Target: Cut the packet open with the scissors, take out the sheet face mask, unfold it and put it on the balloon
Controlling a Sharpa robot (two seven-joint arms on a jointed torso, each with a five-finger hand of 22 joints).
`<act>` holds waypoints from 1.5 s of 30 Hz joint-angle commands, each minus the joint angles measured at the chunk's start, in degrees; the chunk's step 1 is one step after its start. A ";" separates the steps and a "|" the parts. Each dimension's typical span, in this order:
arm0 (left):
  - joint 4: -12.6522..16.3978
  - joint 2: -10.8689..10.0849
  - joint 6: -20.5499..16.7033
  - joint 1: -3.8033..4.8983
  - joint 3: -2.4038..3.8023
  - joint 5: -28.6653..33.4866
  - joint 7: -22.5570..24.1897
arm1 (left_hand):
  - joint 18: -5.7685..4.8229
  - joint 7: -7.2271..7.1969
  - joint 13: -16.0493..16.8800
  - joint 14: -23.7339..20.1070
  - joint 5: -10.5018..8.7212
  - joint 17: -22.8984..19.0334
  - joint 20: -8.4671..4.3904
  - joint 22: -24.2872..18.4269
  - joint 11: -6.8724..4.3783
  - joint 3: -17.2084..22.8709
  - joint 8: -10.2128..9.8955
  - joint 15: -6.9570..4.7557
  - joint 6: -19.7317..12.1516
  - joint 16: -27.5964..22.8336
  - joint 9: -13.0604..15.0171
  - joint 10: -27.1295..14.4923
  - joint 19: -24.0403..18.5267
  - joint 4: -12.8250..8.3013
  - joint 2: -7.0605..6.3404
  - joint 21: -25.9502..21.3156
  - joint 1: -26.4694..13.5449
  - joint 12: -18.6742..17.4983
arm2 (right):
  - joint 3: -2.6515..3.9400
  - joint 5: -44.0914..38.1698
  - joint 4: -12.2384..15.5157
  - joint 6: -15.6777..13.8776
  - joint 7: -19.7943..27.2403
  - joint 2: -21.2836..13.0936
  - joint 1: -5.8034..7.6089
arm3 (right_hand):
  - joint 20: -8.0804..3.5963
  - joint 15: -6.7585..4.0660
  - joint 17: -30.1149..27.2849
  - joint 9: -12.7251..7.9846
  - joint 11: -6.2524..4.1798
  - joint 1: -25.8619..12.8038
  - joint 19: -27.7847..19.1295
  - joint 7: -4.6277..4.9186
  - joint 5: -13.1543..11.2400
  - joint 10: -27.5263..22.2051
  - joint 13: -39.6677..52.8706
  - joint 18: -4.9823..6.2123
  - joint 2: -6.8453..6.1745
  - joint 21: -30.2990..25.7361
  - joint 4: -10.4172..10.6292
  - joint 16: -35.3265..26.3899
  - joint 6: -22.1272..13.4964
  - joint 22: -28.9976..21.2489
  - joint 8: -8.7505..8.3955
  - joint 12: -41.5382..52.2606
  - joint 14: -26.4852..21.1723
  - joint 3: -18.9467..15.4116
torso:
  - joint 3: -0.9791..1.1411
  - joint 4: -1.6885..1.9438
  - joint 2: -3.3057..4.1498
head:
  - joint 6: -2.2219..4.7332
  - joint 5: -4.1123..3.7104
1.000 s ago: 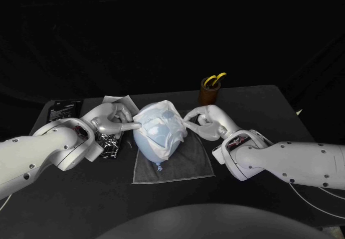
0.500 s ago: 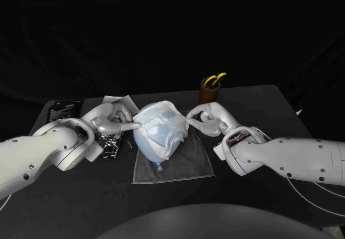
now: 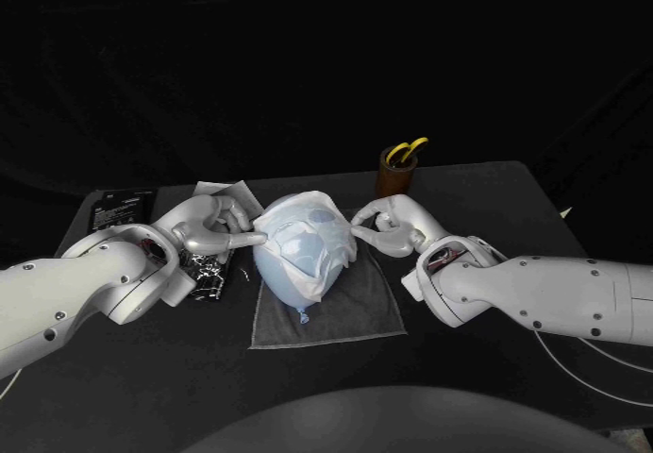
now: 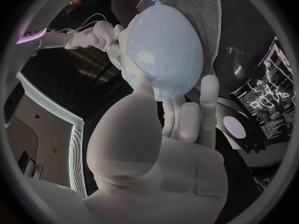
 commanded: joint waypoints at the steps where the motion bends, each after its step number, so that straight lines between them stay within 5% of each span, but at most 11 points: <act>1: 0.11 0.06 0.55 -0.03 -0.03 0.09 -0.14 | 0.62 0.66 -0.04 0.40 0.07 0.10 -0.01 0.07 -0.25 0.39 0.16 -0.12 0.25 0.25 -0.04 0.09 0.28 -0.04 0.47 0.28 -0.02 0.30 | 0.04 -1.29 -0.34 2.21 -0.80 0.34 0.10 | -0.42 -0.31 15.05 0.40 -0.25 -0.48 4.59 -0.16 0.13 5.19 14.15 -0.50 -0.15 -0.46 0.00 0.20 0.12 14.08 0.38 -0.06 6.08 0.45 | 0.02 -0.02 0.03 | 0.00 0.03; 12: 0.10 0.09 0.54 -0.03 -0.03 0.09 -0.15 | 0.62 0.66 -0.04 0.40 0.07 0.10 -0.01 0.07 -0.25 0.39 0.16 -0.12 0.25 0.25 -0.04 0.09 0.28 -0.04 0.47 0.28 -0.02 0.30 | 0.05 -0.98 -1.61 1.80 0.99 1.73 0.32 | -0.38 -0.16 15.05 0.50 -0.04 -1.74 4.06 0.05 0.11 3.70 12.67 -0.21 -0.91 -1.77 0.24 0.20 -0.99 13.68 0.51 -2.18 6.08 0.37 | 0.03 0.00 0.02 | 0.00 0.16; 16: 0.09 0.07 0.52 -0.03 -0.03 0.09 -0.14 | 0.62 0.66 -0.04 0.40 0.07 0.10 -0.01 0.07 -0.25 0.39 0.16 -0.12 0.25 0.25 -0.04 0.09 0.28 -0.04 0.47 0.28 -0.02 0.30 | 0.05 0.32 -2.07 1.86 1.93 2.14 0.41 | 0.14 0.67 15.03 -0.13 0.99 -4.29 2.94 1.30 0.11 0.87 10.18 0.35 -2.36 -4.44 1.68 0.19 -3.72 12.86 -0.70 -5.87 6.08 -1.29 | 0.01 -0.01 0.00 | 0.00 0.31; 20: 0.11 0.02 0.49 -0.03 -0.03 0.12 -0.11 | 0.63 0.65 -0.09 0.36 0.07 0.00 -0.01 0.04 -0.25 0.36 0.18 -0.13 0.27 0.24 -0.11 0.09 0.24 -0.03 0.46 0.27 -0.07 0.32 | 0.04 1.70 -2.21 1.75 3.02 2.10 0.51 | 2.01 3.04 10.05 -1.99 3.69 -5.20 -0.94 4.37 0.10 -6.42 4.65 2.02 -3.91 -13.11 2.59 -2.88 -9.33 10.15 -4.22 -14.05 3.68 -2.93 | -0.02 -0.02 -0.02 | 0.00 0.68; 22: 0.12 -0.04 0.45 -0.03 -0.03 0.15 -0.05 | 0.63 0.65 -0.09 0.36 0.07 0.00 -0.01 0.04 -0.25 0.36 0.18 -0.13 0.27 0.24 -0.11 0.09 0.24 -0.03 0.46 0.27 -0.07 0.32 | 0.04 2.18 -2.08 1.51 3.52 1.89 0.53 | 2.42 3.43 9.50 -2.33 4.14 -5.31 -1.28 4.81 0.10 -7.20 4.11 2.15 -4.13 -13.85 2.83 -3.24 -10.15 9.91 -4.84 -14.72 3.34 -3.31 | -0.02 -0.03 -0.03 | 0.00 0.85; 29: 0.22 -0.58 0.53 -0.03 -0.03 2.85 2.16 | 0.91 0.83 -0.38 -0.92 0.08 -1.95 0.06 -1.68 -0.10 0.36 -0.24 0.00 -0.44 -0.21 -0.49 -0.59 -1.06 -0.03 0.30 -0.78 -0.17 -0.02 | 0.04 3.81 -0.95 0.66 5.31 0.56 0.56 | 2.82 3.75 9.12 -2.60 4.47 -5.47 -1.49 5.12 0.10 -7.76 3.71 2.26 -4.43 -14.33 3.14 -3.46 -10.61 9.75 -5.24 -15.08 3.08 -3.84 | 0.01 0.00 -0.09 | 0.00 1.90; 35: 0.48 -1.29 1.09 -0.03 -0.03 6.49 6.96 | 1.30 1.59 -0.94 -3.05 0.09 -4.50 0.68 -4.10 0.67 -1.44 -1.11 0.71 -2.52 -0.63 -1.59 -2.51 -3.41 0.14 -1.94 -2.44 -4.07 -0.32 | 0.02 5.22 0.56 0.12 6.89 -0.87 0.56 | 3.21 3.98 8.86 -2.80 4.68 -5.91 -1.72 5.29 0.10 -8.24 3.35 2.40 -4.88 -14.88 3.67 -3.59 -10.91 9.56 -5.52 -15.30 2.90 -4.71 | -0.01 -0.03 -0.04 | 0.00 2.40; 45: 1.25 -3.00 2.16 -0.04 -0.01 12.82 13.16 | 1.29 2.17 -1.36 -4.71 0.10 -6.36 1.19 -4.14 1.23 -1.45 -1.55 1.25 -3.64 -0.82 -2.40 -3.79 -4.09 0.14 -2.30 -2.69 -5.33 -0.51 | 0.00 7.36 3.26 -0.61 10.42 -3.42 0.49 | 3.41 3.97 9.63 -2.89 4.61 -5.30 -1.11 5.21 0.19 -7.52 3.75 2.21 -4.29 -13.66 3.79 -3.05 -10.58 9.94 -5.42 -14.33 3.33 -4.76 | -0.02 -0.01 -0.16 | 0.00 3.93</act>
